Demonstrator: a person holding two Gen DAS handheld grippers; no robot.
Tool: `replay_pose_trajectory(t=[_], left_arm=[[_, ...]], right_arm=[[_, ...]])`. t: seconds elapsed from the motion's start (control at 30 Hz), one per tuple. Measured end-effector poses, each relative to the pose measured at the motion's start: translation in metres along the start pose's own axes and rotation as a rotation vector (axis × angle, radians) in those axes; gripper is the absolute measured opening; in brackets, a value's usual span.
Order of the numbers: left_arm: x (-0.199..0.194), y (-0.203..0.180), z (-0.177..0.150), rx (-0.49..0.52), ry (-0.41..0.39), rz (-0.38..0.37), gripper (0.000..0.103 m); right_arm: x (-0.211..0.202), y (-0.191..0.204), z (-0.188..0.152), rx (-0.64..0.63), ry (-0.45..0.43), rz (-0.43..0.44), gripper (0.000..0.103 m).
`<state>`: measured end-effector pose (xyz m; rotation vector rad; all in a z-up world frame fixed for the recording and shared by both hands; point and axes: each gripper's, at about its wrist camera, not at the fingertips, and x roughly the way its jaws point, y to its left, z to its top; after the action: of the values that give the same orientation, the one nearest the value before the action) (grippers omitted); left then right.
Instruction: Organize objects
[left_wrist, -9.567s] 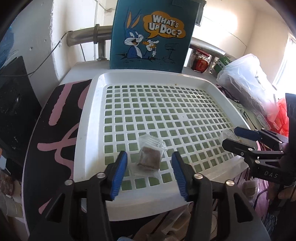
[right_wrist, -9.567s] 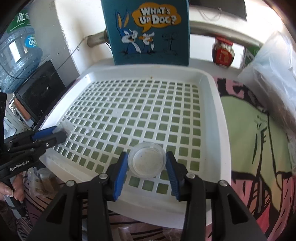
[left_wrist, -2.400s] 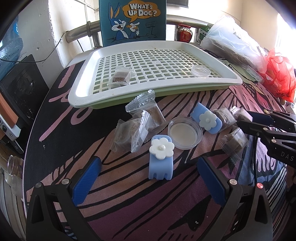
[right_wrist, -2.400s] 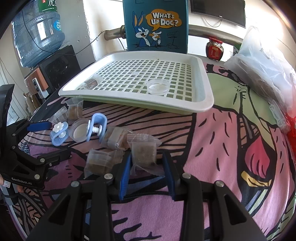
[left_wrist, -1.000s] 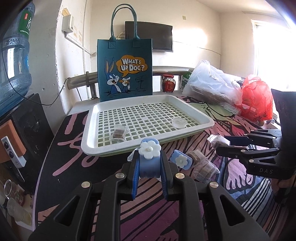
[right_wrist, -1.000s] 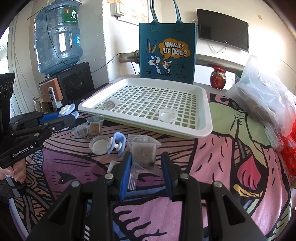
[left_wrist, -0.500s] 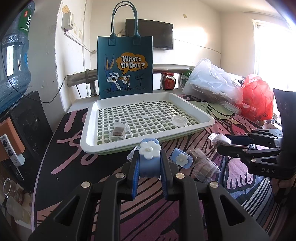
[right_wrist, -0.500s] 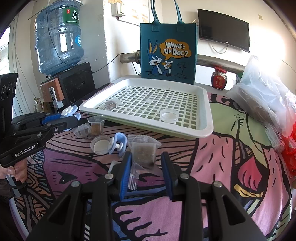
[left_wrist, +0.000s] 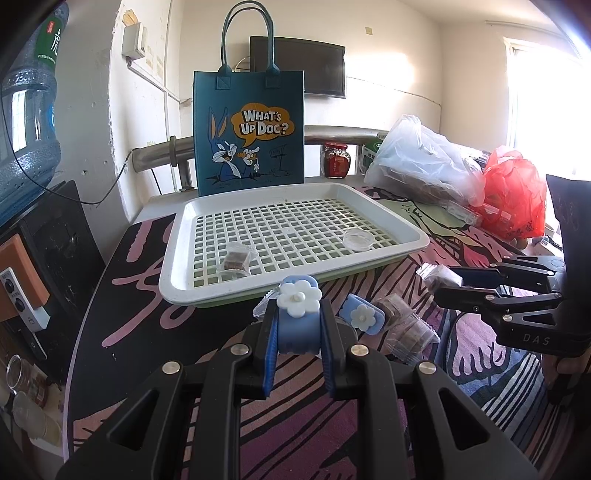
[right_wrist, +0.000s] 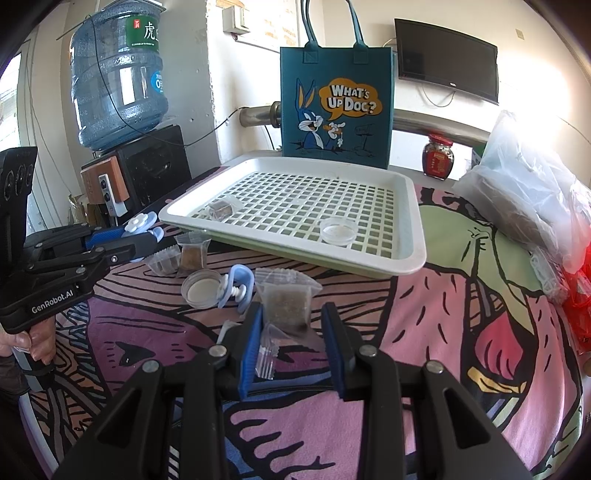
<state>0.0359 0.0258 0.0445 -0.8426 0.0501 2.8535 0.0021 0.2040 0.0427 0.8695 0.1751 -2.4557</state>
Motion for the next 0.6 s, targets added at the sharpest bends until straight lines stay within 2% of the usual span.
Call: replay_pose_trajectory(t=[0.6], left_arm=[[0.0004, -0.0002, -0.0011, 0.0, 0.002, -0.001, 0.019]], right_arm=[[-0.0002, 0.0016, 0.0007, 0.001, -0.002, 0.001, 0.032]])
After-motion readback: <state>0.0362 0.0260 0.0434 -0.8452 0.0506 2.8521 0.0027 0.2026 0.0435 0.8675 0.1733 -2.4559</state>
